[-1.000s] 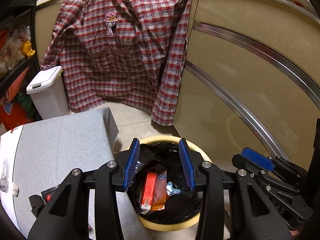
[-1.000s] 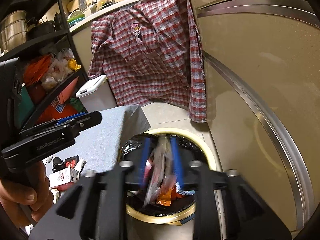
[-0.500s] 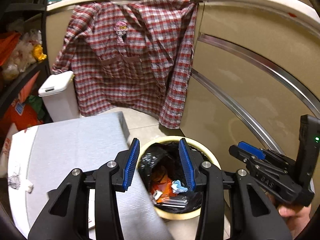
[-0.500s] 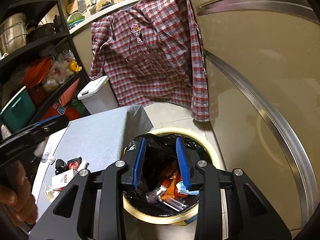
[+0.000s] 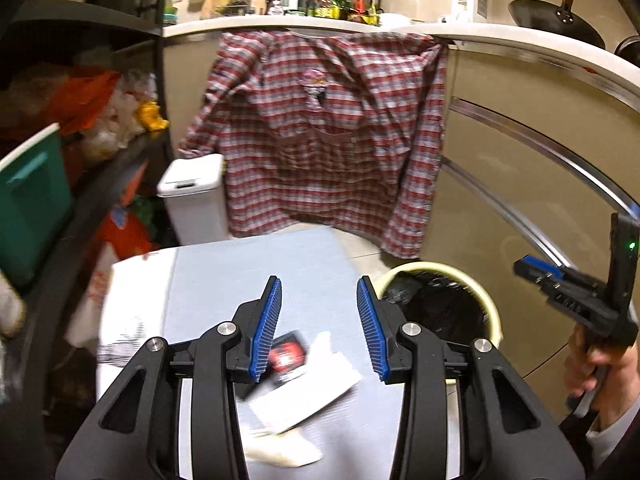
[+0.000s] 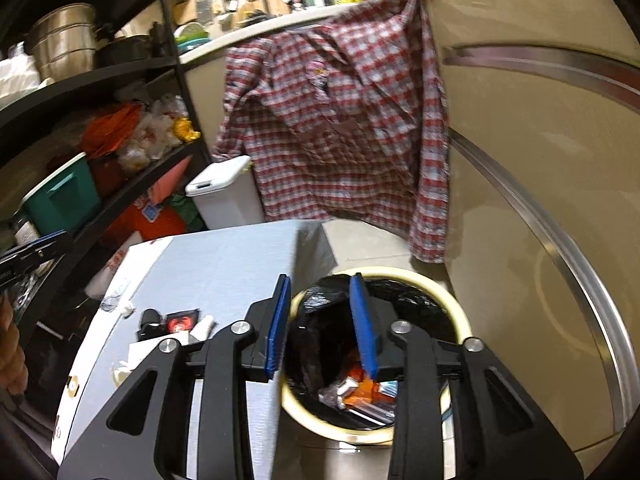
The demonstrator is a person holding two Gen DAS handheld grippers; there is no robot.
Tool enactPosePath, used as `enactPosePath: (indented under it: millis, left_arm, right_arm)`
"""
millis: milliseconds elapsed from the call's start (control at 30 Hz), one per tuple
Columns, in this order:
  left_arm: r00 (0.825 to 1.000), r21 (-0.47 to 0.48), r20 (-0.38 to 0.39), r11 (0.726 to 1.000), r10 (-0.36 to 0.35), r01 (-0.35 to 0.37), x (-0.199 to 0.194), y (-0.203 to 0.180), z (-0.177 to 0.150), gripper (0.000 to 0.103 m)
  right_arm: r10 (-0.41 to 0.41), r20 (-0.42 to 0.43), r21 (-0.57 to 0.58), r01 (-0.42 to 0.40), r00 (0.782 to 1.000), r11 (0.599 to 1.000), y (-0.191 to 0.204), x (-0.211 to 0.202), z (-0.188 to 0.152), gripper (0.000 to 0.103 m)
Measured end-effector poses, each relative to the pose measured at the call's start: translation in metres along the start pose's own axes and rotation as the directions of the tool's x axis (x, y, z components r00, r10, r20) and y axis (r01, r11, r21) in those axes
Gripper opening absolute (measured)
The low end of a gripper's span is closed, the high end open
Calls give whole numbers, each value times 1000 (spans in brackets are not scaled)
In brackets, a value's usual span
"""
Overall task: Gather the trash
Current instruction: 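Move both open tools back over the table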
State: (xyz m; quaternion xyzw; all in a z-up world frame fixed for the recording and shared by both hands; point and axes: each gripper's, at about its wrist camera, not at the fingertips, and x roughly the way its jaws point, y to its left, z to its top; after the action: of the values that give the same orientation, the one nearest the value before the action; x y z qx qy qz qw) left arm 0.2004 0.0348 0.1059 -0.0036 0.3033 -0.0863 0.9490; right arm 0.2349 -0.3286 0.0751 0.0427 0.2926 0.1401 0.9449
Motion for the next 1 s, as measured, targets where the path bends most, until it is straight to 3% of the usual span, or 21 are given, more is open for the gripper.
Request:
enactPosePath:
  millis: [67, 200, 367, 700, 1000]
  left_arm:
    - [1000, 13, 1, 1000, 24, -24, -7, 22, -8, 33]
    - [998, -7, -17, 998, 61, -61, -6, 59, -24, 28]
    - [995, -127, -64, 988, 77, -85, 11, 108, -50, 26]
    - [985, -218, -138, 967, 105, -134, 46, 157, -76, 26]
    - [975, -242, -187, 957, 118, -162, 74, 180, -96, 26]
  right_arm:
    - [32, -2, -13, -32, 999, 999, 13, 1, -5, 17]
    - [96, -39, -17, -97, 995, 995, 33, 10, -16, 17]
    - [136, -92, -50, -141, 986, 989, 60, 30, -29, 17]
    - [205, -186, -38, -216, 961, 976, 100, 78, -41, 18]
    - [259, -317, 74, -248, 913, 966, 106, 150, -54, 18]
